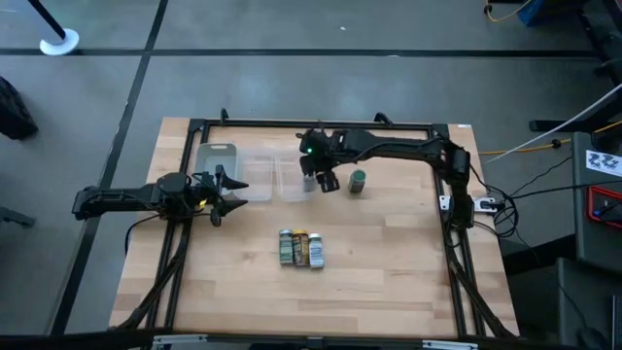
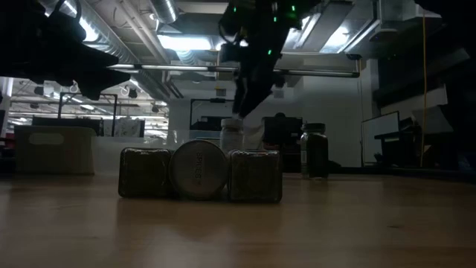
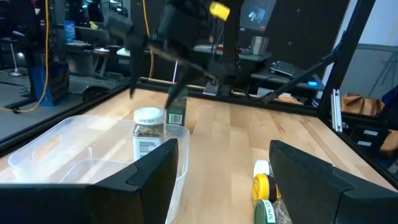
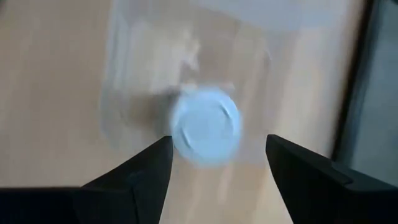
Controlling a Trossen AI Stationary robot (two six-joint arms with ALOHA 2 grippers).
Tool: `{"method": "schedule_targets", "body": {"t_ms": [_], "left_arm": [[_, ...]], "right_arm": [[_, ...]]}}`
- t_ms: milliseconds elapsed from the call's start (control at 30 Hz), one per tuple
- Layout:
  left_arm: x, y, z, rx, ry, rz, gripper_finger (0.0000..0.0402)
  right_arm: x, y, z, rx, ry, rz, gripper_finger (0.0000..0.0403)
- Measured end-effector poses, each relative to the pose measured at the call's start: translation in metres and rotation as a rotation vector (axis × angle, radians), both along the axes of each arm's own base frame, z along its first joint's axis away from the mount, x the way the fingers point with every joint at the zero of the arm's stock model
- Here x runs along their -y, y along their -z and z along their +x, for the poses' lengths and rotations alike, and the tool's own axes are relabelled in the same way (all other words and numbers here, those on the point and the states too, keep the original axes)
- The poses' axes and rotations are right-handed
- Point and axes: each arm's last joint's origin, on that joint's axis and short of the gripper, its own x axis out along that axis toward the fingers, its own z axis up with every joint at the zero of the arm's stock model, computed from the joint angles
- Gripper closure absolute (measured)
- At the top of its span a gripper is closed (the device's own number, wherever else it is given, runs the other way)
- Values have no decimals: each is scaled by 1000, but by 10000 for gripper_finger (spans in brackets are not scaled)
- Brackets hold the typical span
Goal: Sort spices by type
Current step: Put the top green seasoning bottle into the left transparent bin
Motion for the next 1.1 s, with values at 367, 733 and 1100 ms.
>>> {"method": "schedule_targets", "body": {"t_ms": [367,733,1100], "left_arm": [[0,0,0,0,1,0,164],[0,0,0,0,1,0,164],[0,0,0,0,1,0,164]], "right_arm": [[-6,-71,-23,-112,85,9,144],[-4,-83,-51,-270,267,194,144],[-1,-32,-61,-472,331,272,144]]}}
